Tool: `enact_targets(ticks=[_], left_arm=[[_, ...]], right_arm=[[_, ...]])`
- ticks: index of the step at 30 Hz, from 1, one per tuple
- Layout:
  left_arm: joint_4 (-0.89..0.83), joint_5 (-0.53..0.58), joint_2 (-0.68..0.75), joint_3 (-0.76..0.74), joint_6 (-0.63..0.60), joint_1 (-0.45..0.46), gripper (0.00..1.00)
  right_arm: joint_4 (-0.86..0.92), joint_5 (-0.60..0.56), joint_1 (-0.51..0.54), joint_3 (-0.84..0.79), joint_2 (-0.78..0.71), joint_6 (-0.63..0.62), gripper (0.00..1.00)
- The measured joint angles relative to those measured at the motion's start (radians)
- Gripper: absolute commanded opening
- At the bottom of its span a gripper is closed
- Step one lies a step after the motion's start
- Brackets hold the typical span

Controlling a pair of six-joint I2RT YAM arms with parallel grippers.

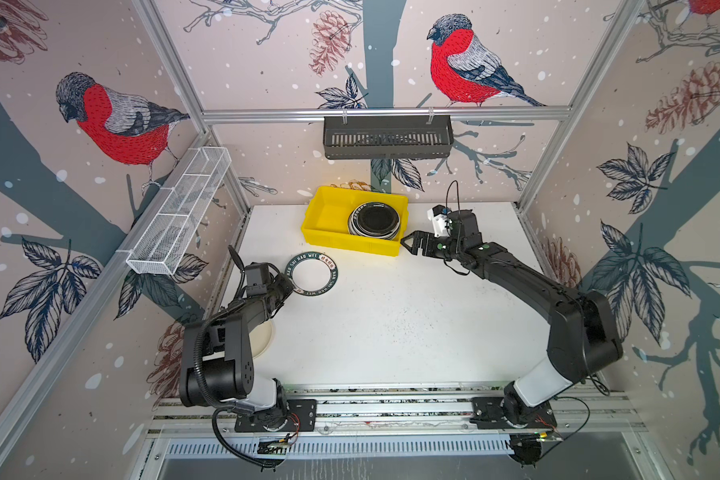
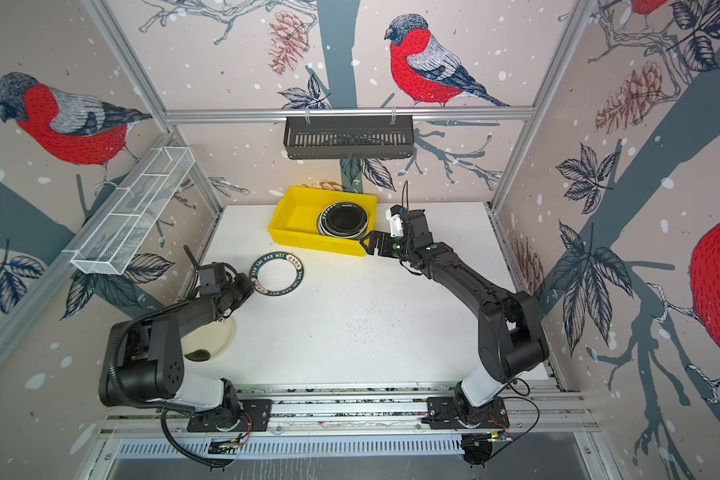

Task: Place the plates into the plastic bin on the countertop
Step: 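Lower left gripper onto the green-rimmed plate's rim and grasp it, then lift the green-rimmed plate upright with left gripper toward the right gripper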

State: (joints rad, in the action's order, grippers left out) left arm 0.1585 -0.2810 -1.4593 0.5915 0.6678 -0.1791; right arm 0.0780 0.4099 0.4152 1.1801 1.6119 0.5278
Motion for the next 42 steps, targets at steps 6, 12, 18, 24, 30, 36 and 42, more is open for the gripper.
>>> enact_targets(ticks=[6,12,18,24,30,36,42], left_arm=[[-0.058,-0.008,0.072,0.004,-0.013,0.001,0.00],[-0.098,-0.029,0.146,0.010,-0.010,0.013,0.00],[-0.138,-0.005,0.266,0.025,0.007,0.070,0.00],[-0.147,-0.004,0.335,0.045,0.034,0.116,0.00],[-0.111,-0.058,0.378,0.049,0.084,0.137,0.00],[-0.041,-0.101,0.377,0.048,0.130,0.183,0.00],[0.051,-0.114,0.346,0.052,0.172,0.267,0.00]], right_arm=[[-0.033,0.008,-0.002,-0.014,0.000,0.018,1.00],[-0.044,0.013,-0.001,-0.031,-0.003,0.018,1.00],[-0.058,0.020,0.008,-0.037,-0.012,0.020,1.00],[-0.072,0.033,0.037,-0.042,-0.017,0.023,1.00],[-0.114,0.081,0.061,-0.042,0.001,0.034,0.96],[-0.151,0.117,0.080,-0.042,0.029,0.049,0.79],[-0.203,0.129,0.092,-0.049,0.034,0.075,0.59]])
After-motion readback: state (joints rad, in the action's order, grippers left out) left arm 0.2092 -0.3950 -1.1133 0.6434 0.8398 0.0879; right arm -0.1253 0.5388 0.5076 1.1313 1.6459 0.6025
